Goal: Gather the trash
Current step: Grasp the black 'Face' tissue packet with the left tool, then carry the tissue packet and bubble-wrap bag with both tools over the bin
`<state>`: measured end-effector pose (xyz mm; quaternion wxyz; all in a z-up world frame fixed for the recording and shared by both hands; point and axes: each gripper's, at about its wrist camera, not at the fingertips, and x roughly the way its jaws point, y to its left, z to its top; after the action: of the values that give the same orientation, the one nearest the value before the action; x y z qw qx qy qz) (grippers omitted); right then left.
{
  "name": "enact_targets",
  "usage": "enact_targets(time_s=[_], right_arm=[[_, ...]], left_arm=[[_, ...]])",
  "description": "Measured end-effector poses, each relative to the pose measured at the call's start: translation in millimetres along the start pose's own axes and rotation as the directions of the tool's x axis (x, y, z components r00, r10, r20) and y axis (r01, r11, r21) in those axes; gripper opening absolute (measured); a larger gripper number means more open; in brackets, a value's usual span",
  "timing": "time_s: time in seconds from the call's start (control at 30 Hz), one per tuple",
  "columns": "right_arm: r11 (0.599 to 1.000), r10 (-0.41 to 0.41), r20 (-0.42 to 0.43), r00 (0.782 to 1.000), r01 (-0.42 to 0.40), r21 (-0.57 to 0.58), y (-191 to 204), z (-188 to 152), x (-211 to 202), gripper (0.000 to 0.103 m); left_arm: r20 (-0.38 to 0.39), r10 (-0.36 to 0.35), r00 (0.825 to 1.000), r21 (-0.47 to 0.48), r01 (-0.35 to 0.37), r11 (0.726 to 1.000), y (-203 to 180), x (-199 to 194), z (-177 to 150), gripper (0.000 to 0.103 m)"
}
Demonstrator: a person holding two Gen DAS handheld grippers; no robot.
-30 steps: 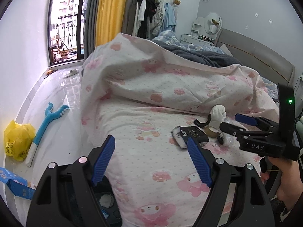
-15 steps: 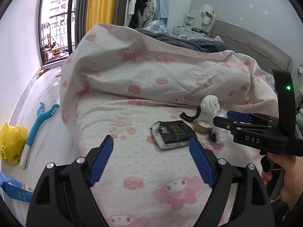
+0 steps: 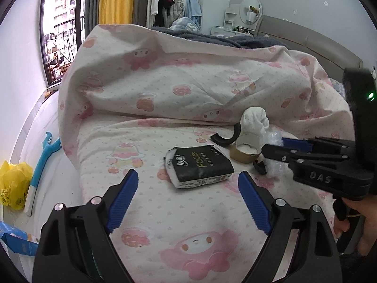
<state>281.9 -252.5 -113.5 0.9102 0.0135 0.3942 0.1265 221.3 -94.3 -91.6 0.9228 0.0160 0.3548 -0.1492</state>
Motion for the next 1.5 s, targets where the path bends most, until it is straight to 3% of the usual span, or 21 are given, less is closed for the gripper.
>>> enact_targets(time_s=[0.17, 0.5, 0.87, 1.03, 1.23, 1.5], right_arm=[[0.996, 0.072, 0.046, 0.996, -0.074, 0.050, -12, 2, -15, 0.034], [0.977, 0.194, 0.161, 0.968, -0.206, 0.062, -27, 7, -50, 0.034], [0.969, 0.206, 0.176, 0.963, -0.225, 0.099, -48, 1, -60, 0.034], [0.969, 0.210, 0.169, 0.963, -0.227, 0.094, -47, 1, -62, 0.034], [0.969, 0.211, 0.157, 0.965, -0.228, 0.096, -44, 1, -60, 0.034], [0.962, 0.252, 0.165, 0.954, -0.265, 0.067, -19, 10, -59, 0.034]], left_arm=[[-0.013, 0.005, 1.000, 0.016, -0.005, 1.000, -10, 11, -2, 0.090], [-0.048, 0.035, 0.998, 0.019, -0.034, 0.999, -21, 33, 0, 0.090], [-0.106, 0.066, 0.992, 0.010, -0.065, 0.998, -21, 62, 5, 0.089], [-0.105, 0.046, 0.993, -0.006, -0.047, 0.999, -18, 67, 8, 0.079], [-0.069, -0.011, 0.998, -0.025, 0.009, 1.000, -12, 55, 11, 0.076], [-0.047, -0.007, 0.999, -0.012, 0.007, 1.000, 2, 28, 9, 0.076]])
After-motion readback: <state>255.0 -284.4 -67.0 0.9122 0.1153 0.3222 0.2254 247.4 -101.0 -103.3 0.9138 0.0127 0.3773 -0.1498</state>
